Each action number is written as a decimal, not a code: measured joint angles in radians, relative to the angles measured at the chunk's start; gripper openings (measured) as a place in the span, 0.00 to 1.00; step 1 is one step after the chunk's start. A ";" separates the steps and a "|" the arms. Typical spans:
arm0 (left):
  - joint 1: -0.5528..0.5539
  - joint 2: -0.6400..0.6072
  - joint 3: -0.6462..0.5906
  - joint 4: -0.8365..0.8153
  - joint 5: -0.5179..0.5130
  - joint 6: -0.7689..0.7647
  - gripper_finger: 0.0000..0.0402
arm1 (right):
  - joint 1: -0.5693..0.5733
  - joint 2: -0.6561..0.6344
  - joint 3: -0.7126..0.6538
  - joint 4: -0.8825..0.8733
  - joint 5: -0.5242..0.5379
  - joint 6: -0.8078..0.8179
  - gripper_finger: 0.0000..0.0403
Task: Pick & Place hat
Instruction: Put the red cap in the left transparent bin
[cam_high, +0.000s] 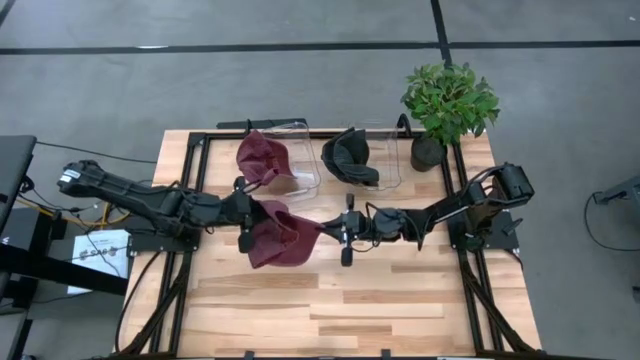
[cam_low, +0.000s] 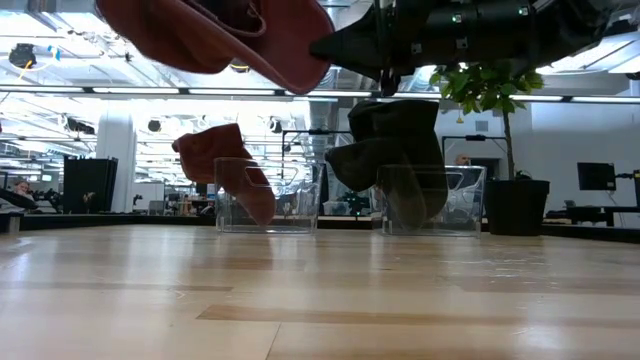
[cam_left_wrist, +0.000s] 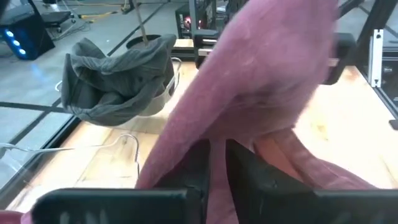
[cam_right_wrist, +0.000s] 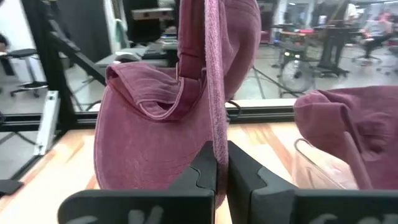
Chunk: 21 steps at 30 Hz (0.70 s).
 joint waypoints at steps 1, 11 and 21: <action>-0.005 -0.008 0.000 -0.008 0.000 0.000 0.12 | 0.002 0.000 0.000 -0.003 0.015 0.000 0.00; -0.102 -0.077 0.000 -0.052 -0.002 -0.001 0.12 | 0.011 -0.007 0.000 -0.050 0.150 0.000 0.00; -0.192 -0.130 0.000 -0.092 -0.086 0.036 0.12 | 0.087 -0.180 -0.046 -0.222 0.280 -0.028 0.01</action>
